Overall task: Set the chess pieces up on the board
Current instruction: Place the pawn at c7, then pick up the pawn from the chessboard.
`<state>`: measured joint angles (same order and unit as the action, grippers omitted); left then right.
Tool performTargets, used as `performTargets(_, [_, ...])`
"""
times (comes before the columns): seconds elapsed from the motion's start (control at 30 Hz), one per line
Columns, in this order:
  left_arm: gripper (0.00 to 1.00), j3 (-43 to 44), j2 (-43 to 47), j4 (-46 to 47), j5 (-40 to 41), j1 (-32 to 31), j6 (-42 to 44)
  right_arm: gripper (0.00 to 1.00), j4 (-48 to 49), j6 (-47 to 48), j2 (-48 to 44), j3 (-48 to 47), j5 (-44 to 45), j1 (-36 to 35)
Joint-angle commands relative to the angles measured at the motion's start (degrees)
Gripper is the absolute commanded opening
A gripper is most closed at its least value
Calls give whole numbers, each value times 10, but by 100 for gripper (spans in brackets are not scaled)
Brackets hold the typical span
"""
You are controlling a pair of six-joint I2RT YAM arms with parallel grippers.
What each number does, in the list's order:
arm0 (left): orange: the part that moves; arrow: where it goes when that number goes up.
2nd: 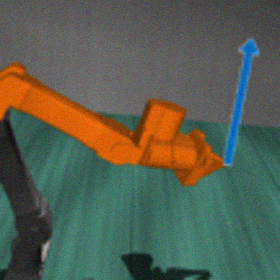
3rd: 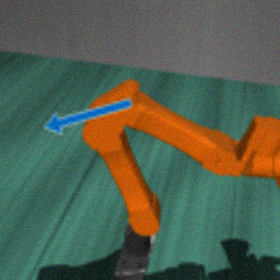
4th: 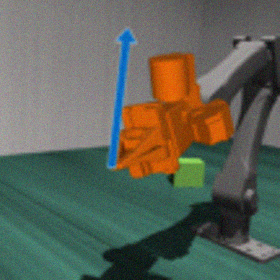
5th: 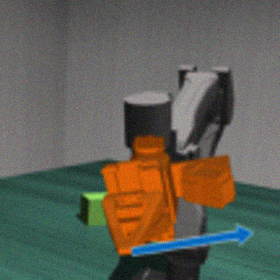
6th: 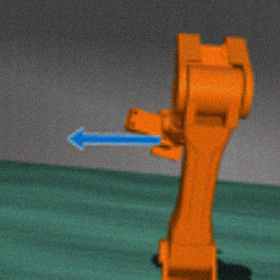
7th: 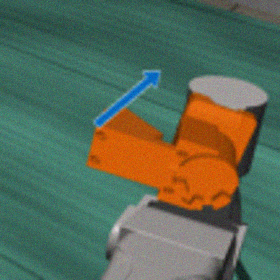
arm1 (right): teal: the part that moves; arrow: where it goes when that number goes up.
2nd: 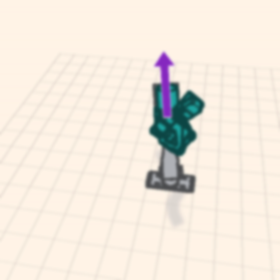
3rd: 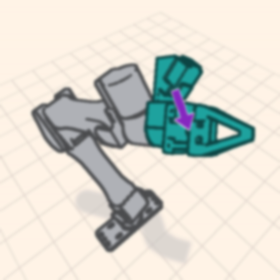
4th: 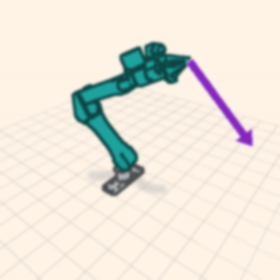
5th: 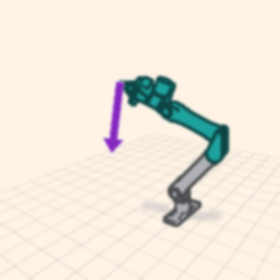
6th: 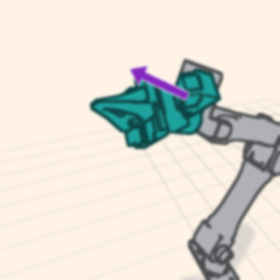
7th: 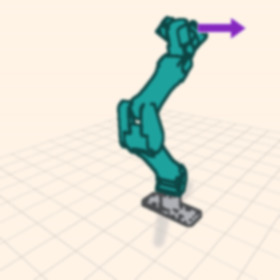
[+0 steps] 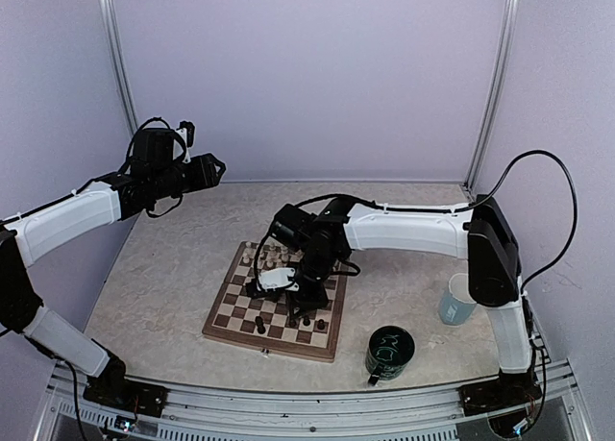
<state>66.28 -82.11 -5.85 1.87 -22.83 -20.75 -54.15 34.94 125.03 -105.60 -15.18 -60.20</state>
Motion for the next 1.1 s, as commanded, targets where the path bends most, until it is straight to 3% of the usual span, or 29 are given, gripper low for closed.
performTargets(0.0, [64,18,2,0,-6,3,-2,24,3,5,-40,-9,23,30])
performTargets(0.23, [64,18,0,0,-6,3,-2,19,13,0,-31,-1,48,43])
performTargets(0.67, [64,18,0,0,-7,3,-2,27,5,6,-14,6,24,46])
performTargets(1.07, [64,18,-2,0,-8,3,-1,28,10,10,-4,16,22,44])
